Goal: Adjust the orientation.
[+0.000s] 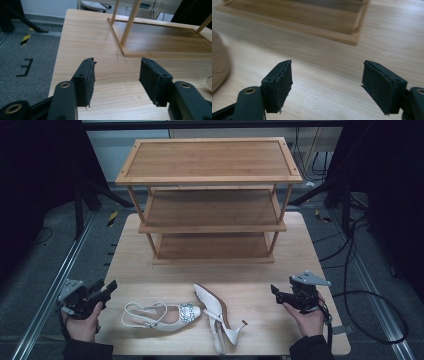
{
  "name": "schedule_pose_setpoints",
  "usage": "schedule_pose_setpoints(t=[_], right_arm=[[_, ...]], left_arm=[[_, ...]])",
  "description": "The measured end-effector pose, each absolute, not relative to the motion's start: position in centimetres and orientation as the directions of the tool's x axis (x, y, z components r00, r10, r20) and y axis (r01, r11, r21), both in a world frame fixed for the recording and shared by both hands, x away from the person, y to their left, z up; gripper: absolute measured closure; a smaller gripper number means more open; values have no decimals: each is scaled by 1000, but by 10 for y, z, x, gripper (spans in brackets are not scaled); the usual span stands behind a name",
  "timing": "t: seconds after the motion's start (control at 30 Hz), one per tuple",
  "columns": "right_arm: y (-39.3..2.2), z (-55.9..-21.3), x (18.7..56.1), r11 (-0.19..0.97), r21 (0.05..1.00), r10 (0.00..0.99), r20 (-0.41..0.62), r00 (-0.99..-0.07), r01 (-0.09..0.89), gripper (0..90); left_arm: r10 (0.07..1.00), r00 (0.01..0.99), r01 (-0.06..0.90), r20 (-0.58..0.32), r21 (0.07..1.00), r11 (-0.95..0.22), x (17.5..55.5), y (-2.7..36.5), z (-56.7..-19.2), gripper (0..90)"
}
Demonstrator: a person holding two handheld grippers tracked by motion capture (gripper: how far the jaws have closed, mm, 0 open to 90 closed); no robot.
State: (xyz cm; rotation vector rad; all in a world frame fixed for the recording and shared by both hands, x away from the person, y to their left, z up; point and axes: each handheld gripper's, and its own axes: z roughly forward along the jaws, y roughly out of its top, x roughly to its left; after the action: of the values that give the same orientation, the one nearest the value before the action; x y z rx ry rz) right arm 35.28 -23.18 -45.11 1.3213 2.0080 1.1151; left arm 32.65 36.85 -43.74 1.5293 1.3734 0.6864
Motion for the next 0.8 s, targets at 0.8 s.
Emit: schedule_pose_setpoints(t=[0.8], right_arm=[[-157,-433,321,352,801,735,82,-673,483,410]], left_arm=[[869,491,368,-62,919,-143,326,258,-391,606]])
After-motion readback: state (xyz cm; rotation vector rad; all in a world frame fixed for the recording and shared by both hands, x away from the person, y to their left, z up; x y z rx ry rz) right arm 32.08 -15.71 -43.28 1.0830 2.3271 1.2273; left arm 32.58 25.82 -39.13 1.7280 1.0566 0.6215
